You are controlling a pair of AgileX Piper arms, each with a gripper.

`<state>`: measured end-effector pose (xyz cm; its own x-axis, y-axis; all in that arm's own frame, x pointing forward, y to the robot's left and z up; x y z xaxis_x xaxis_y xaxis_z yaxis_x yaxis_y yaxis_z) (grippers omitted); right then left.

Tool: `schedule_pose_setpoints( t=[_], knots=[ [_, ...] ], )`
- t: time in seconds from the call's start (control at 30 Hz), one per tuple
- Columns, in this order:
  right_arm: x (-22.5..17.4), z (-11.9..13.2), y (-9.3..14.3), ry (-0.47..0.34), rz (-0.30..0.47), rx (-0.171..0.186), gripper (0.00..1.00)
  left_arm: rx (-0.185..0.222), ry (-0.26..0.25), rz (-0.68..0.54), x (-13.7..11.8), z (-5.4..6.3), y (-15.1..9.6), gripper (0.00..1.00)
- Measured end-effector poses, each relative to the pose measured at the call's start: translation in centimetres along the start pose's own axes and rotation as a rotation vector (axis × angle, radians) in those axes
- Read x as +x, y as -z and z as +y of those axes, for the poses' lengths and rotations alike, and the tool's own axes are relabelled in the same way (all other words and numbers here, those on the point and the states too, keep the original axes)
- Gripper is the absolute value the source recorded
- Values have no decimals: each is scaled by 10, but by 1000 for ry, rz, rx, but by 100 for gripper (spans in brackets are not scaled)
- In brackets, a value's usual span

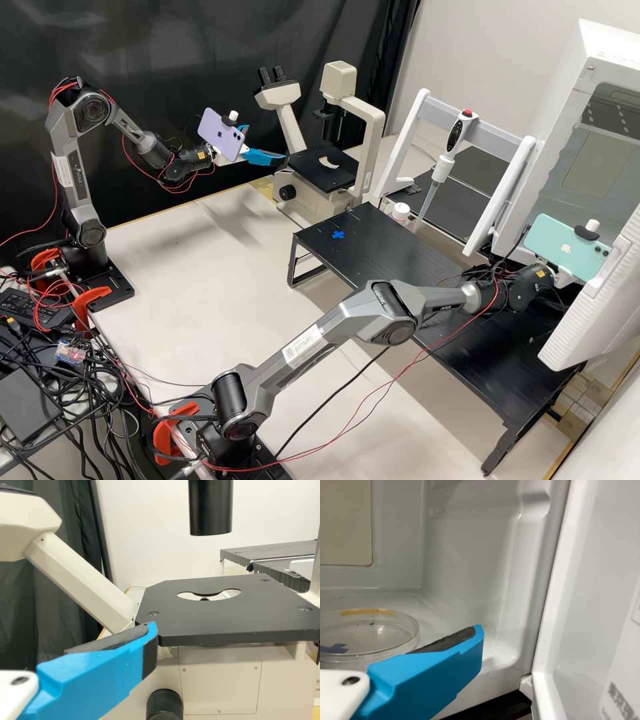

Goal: Move the petri dish to the microscope

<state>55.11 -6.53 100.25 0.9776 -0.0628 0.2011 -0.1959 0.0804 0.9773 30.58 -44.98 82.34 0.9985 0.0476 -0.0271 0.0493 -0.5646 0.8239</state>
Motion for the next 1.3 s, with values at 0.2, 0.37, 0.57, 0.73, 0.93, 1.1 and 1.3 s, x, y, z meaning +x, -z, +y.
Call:
schedule_pose_setpoints(
  t=[0.2, 0.37, 0.57, 0.73, 0.93, 1.1, 1.3],
  knots=[
    [-2, 6, 7, -25, 27, 42, 100, 0, 0, 0, 0, 0, 0, 100],
    [-3, 13, 12, -46, 38, 77, 100, 0, 0, 0, 0, 0, 0, 100],
    [-7, 21, 19, -61, 45, 97, 100, 0, 0, 0, 0, 0, 0, 100],
    [-11, 18, 19, -43, 30, 102, 100, 0, 0, 0, 0, 0, 0, 100],
    [-16, 8, 17, -6, 15, 101, 100, 0, 0, 0, 0, 0, 0, 100],
    [-19, -5, 17, 34, 14, 87, 100, 0, 0, 0, 0, 0, 0, 100],
    [-19, -15, 19, 68, 15, 53, 100, 0, 0, 0, 0, 0, 0, 100]
  ],
)
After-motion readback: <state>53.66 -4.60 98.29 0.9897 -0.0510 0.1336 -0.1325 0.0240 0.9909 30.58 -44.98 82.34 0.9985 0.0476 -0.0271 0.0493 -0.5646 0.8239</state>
